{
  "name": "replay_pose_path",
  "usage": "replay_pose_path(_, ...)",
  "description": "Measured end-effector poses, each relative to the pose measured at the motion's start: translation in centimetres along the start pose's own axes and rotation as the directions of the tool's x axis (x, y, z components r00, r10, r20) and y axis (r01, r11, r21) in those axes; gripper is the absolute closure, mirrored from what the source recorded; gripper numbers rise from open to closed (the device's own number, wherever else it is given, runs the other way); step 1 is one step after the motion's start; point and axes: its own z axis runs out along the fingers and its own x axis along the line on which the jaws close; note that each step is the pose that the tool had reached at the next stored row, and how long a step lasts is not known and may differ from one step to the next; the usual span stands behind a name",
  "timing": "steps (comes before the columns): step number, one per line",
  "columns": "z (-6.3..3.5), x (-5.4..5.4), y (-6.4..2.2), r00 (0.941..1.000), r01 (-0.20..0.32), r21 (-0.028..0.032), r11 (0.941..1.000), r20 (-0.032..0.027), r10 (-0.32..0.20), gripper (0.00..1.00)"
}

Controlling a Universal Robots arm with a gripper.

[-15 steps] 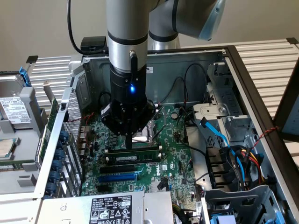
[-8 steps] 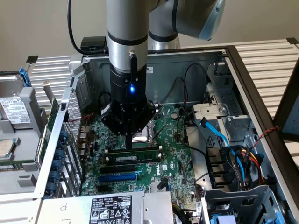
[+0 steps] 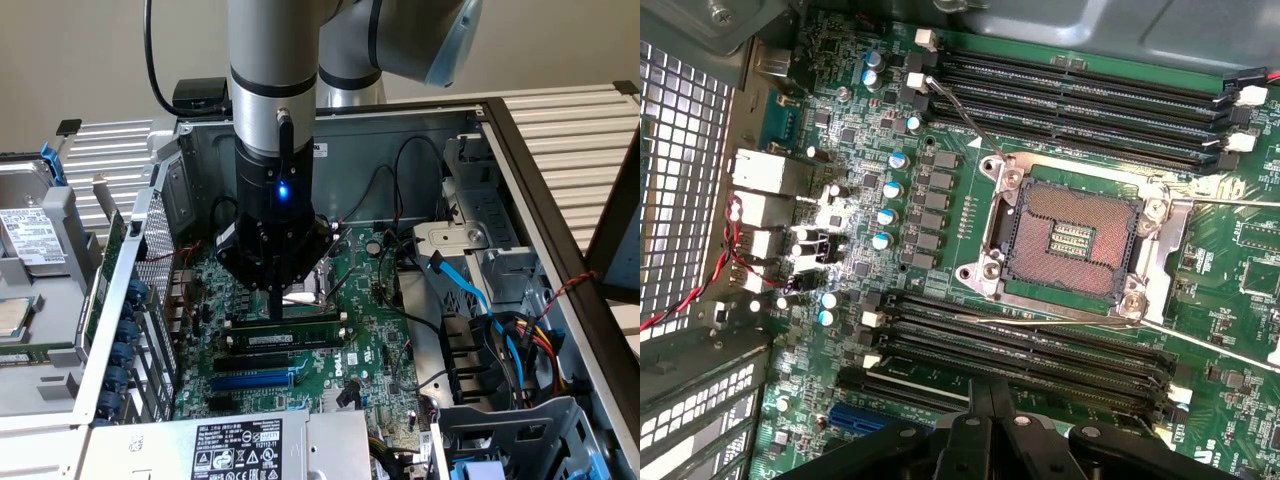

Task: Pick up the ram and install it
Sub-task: 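Press down the ram until it locks into place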

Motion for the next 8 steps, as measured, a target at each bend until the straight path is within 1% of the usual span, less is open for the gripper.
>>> replay_pose_path(5, 0.06, 0.16, -0.98, 1.0000, 0.000, -0.0002, 1.0000, 0.0001, 0.000, 0.89)
replay_pose_path(8, 0.05, 0.16, -1.00, 1.0000, 0.000, -0.0001, 1.0000, 0.0001, 0.000, 0.89)
